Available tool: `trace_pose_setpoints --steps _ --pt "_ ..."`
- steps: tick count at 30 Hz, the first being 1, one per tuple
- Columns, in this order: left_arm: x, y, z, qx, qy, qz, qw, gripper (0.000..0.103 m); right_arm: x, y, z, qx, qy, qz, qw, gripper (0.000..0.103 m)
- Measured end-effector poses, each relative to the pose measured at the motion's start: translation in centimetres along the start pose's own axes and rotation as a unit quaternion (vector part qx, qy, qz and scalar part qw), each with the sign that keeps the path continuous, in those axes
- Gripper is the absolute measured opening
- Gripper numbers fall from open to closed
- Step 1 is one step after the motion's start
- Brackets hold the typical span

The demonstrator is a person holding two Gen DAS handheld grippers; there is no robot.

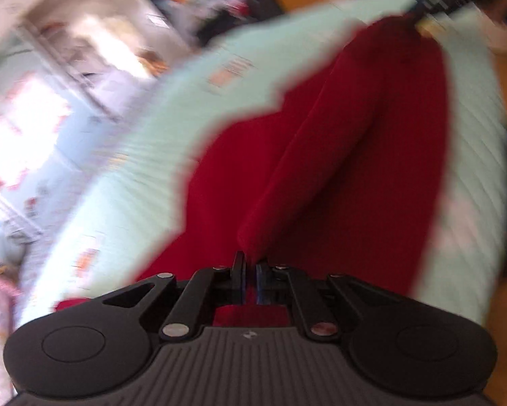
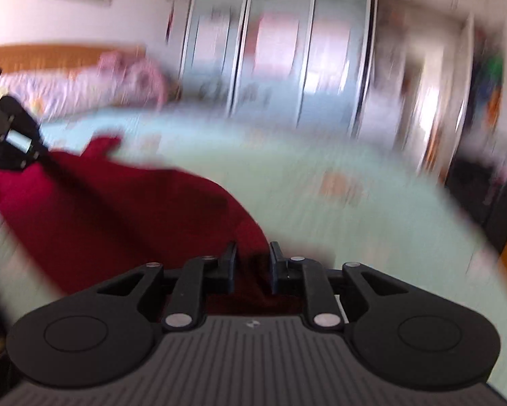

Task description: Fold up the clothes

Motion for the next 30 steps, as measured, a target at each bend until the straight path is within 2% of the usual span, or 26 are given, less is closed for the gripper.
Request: trace_pose_setpoints --steps 1,2,4,5,6,8,10,12,14,16,18,19,22,23,25,26,29,30 --pt "-1.0 -0.1 0.4 0.004 -0.001 0.013 0.9999 0.006 -0.3 -1.3 -0.4 0.02 0.004 0.014 1.0 0.026" --pt "-1.5 -0.2 0.7 0.005 0.001 0.016 0.9999 0.006 -0.6 -2.1 -1.1 0.022 0.005 0.034 0.999 0.029" --pt "-1.3 -0.1 1.0 0.002 0.01 -0.003 0.9999 0.006 -1.4 -2.9 -2.5 0.021 -0.003 0.084 0.996 0.034" --pt "-0.9 -0.1 1.1 0.0 0.009 -0.02 0.9998 0.006 -2.0 -3.3 -3.0 0.019 -0.004 0.119 0.993 0.041" --pt "-0.6 0.0 1.1 -0.003 0.009 -0.027 0.9996 0.007 -2.6 -3.7 -3.4 0.017 -0.004 0.156 0.988 0.048" --pt "-0.4 0.3 1.2 -0.004 0.011 -0.024 0.9996 0.007 -3.5 -4.3 -3.7 0.011 0.009 0.253 0.967 0.05" --pt "-0.3 0.3 1.3 -0.004 0.011 -0.025 0.9996 0.009 -4.4 -4.9 -3.3 0.0 0.041 0.37 0.928 0.05" --pt "-0.6 0.2 1.2 -0.003 0.013 -0.03 0.9995 0.009 -4.4 -5.8 -1.9 0.01 0.075 0.483 0.873 0.05" --pt "-1.1 -0.1 0.4 -0.003 0.015 -0.037 0.9992 0.009 -4.6 -6.5 -1.0 0.012 0.082 0.559 0.825 0.051" --pt "-1.3 -0.4 -0.1 -0.002 0.015 -0.047 0.9988 0.009 -4.8 -7.1 -0.7 -0.007 0.106 0.624 0.774 0.051" --pt "-1.4 -0.4 -0.2 -0.002 0.015 -0.055 0.9984 0.009 -4.7 -7.1 -0.4 -0.024 0.114 0.667 0.736 0.051" --pt "-1.5 -0.4 -0.2 -0.003 0.015 -0.057 0.9983 0.009 -4.6 -7.1 -0.2 -0.023 0.107 0.684 0.722 0.052" --pt "-1.5 -0.5 -0.1 -0.004 0.014 -0.063 0.9979 0.009 -4.2 -6.8 0.7 0.024 0.069 0.717 0.693 0.058" --pt "-1.6 -0.6 -0.2 -0.005 0.014 -0.065 0.9978 0.009 -4.1 -6.8 1.0 0.03 0.07 0.726 0.683 0.06" --pt "-1.7 -0.8 -0.3 -0.006 0.014 -0.068 0.9976 0.009 -3.7 -6.7 1.5 0.031 0.072 0.744 0.664 0.061" --pt "-1.7 -0.9 -0.3 -0.006 0.014 -0.069 0.9975 0.009 -3.5 -6.4 1.7 0.031 0.066 0.748 0.66 0.062" --pt "-1.9 -1.1 -0.4 -0.007 0.014 -0.072 0.9973 0.009 -3.5 -6.1 2.8 0.033 0.026 0.77 0.637 0.064" --pt "-1.9 -1.1 -0.4 -0.007 0.015 -0.072 0.9973 0.009 -3.4 -6.4 3.3 0.032 0.019 0.781 0.623 0.064"
Point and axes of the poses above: each gripper's, at about its wrist camera, not at the fingertips, and z roughly the way its jaws point, x to its left, y to its top, the point moved 2 cm from there along z, roughly the way its jaws point, and after that the axes turned 8 degrees about z, right-handed, at the moved point
